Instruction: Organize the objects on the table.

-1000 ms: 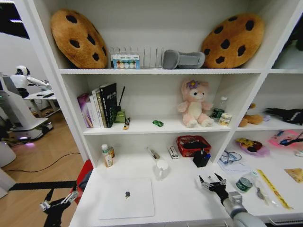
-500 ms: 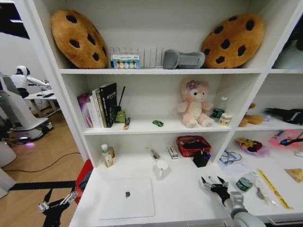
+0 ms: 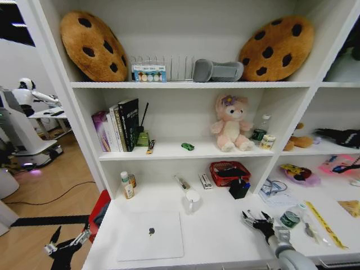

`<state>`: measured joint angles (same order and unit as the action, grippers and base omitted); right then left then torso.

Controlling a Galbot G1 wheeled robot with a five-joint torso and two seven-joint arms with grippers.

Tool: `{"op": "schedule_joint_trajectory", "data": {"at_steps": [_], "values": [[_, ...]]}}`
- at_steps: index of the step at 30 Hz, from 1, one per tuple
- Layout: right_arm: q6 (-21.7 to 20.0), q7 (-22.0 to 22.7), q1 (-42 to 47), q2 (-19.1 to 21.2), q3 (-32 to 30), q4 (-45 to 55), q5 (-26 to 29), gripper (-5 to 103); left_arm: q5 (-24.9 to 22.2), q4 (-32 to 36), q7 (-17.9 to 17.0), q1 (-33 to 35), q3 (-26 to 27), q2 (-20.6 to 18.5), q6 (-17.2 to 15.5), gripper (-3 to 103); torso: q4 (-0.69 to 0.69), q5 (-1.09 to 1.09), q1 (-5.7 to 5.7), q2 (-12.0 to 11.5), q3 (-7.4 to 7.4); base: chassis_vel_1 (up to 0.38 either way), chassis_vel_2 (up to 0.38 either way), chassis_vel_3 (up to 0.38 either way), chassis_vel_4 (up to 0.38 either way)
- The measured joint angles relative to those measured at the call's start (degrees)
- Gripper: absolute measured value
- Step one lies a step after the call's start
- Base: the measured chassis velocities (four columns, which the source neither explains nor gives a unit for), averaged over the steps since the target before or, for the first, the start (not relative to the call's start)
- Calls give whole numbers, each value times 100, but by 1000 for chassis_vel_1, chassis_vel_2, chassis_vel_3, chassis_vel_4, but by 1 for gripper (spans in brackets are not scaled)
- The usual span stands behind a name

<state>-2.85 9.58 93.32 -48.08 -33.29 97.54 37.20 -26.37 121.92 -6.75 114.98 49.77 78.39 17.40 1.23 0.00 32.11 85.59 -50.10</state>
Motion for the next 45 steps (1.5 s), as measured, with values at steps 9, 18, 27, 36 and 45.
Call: {"op": "schedule_joint_trajectory", "data": {"at_steps": [9,18,27,36,45], "values": [[40,28,18,7,38,-39,-77,61,12,4,-3,-1,-13,39,2,100,-1,-1,0,1,1,0,0,0,0],[47,80,56,-5,24,5,-34,28,13,15,-10,-12,-26,36,-3,100,0,1,0,1,0,0,0,0,0],[41,92,55,-16,-5,67,3,12,6,7,-16,-40,-36,9,-22,100,1,3,0,1,0,0,0,0,0],[324,-6,-82,69,-150,456,-191,12,-12,-25,-19,-30,-33,-12,-16,100,0,0,0,0,0,0,0,0,0],[852,-95,-1278,384,224,419,-657,12,-15,-2,-77,-95,-50,-151,-85,100,3,0,1,0,-1,0,0,0,0]]}}
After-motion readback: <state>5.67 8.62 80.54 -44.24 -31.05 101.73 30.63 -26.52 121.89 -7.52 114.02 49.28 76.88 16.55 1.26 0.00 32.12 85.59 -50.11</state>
